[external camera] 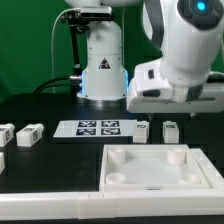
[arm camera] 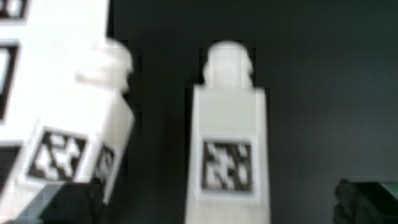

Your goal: Assemble one leg

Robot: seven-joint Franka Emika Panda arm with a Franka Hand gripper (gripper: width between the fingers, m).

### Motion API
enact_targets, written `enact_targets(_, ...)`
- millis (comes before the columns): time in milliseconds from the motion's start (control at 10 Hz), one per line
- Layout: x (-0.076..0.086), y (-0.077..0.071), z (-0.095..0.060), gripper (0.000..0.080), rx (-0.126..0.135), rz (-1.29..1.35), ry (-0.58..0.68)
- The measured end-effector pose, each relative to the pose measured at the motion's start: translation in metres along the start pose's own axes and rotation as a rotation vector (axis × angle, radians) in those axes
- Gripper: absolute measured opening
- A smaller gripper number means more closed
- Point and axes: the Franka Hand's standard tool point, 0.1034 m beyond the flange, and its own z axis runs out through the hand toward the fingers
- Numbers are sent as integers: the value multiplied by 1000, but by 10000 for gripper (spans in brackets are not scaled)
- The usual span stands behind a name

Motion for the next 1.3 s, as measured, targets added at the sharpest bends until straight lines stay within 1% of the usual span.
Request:
enact_targets(100, 8, -1, 2, 649, 1, 1, -51)
enact_targets(200, 5, 2, 10, 649, -7, 3, -136)
enact_targets(300, 11, 2, 16, 649, -5, 4, -147)
enact_targets(500, 11, 0, 20, 649, -9, 4, -147)
enact_targets(800, 9, -9, 28, 649, -27, 21, -155)
enact_targets(1000, 10, -13, 31, 649, -33, 21, -156)
enact_targets(1300, 16, -7, 32, 649, -22, -13, -146)
